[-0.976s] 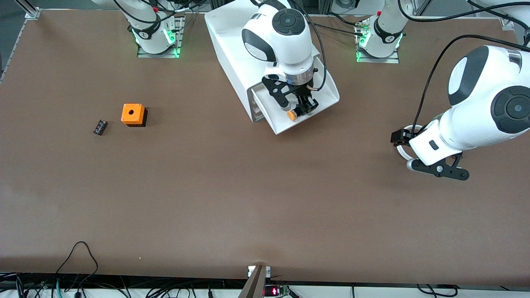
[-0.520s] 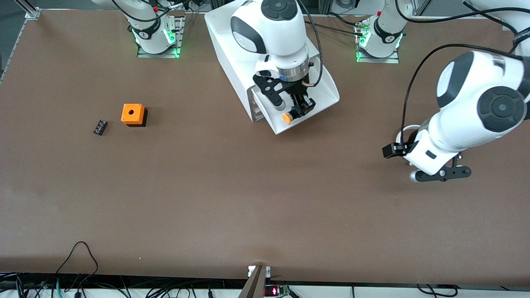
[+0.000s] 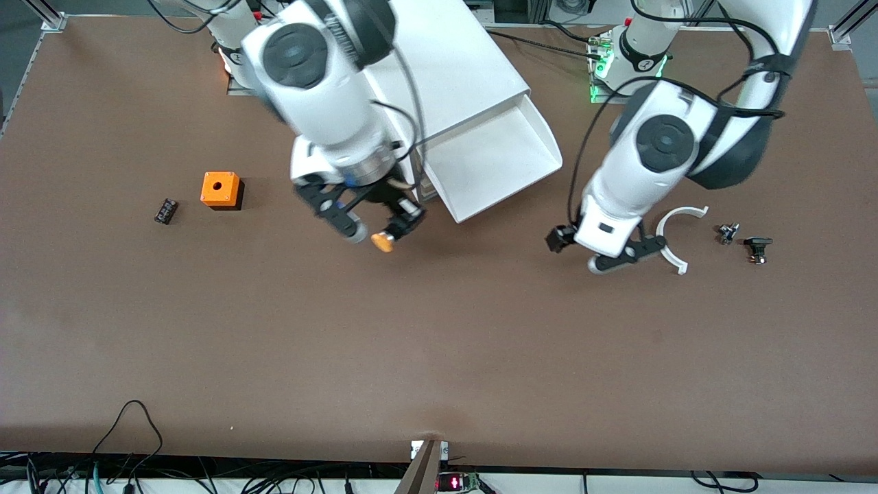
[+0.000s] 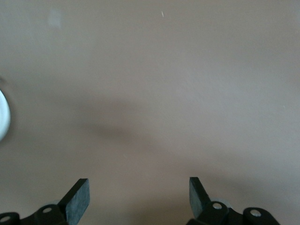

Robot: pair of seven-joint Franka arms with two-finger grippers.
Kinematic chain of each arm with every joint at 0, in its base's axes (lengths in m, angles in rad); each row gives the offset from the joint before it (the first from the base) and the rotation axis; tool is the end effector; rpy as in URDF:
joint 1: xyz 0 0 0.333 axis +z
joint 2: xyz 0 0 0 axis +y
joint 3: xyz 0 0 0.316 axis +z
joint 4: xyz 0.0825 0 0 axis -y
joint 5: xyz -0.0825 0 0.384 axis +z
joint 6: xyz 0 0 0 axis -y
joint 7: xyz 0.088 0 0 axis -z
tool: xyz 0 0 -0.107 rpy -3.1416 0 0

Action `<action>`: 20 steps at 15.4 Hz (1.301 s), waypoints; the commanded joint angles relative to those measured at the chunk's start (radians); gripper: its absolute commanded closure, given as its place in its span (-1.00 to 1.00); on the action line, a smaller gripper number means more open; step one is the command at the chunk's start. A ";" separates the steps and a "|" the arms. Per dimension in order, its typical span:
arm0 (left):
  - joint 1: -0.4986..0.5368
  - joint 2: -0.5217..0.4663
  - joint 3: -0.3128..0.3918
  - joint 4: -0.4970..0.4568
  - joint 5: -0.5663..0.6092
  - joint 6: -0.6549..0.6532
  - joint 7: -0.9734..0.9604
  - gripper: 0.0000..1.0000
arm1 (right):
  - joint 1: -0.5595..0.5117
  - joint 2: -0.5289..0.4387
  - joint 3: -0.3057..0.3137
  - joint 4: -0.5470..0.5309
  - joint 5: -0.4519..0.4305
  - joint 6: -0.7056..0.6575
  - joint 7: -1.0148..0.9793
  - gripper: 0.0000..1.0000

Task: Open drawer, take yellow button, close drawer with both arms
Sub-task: 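Carry the button toward the orange box while the left gripper nears the drawer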

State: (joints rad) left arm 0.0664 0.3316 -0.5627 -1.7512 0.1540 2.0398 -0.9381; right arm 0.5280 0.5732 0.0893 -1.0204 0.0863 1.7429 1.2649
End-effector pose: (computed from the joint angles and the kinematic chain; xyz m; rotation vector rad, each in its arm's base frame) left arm 0.5772 -0.2698 0.4067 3.0447 0.6145 -0.0239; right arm 0.6016 0.4118 0.5366 -2.7750 0.9720 0.0269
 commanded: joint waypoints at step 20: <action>0.019 -0.039 -0.253 -0.224 -0.110 0.105 -0.215 -0.97 | -0.480 0.027 0.010 -0.400 -0.168 0.125 -1.084 1.00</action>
State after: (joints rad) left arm 0.0695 0.3288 -0.7784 -1.9421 0.0764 2.1463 -1.1537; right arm 0.0880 0.6315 0.0858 -1.3160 -0.0623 1.7883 0.2279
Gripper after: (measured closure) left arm 0.013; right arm 0.590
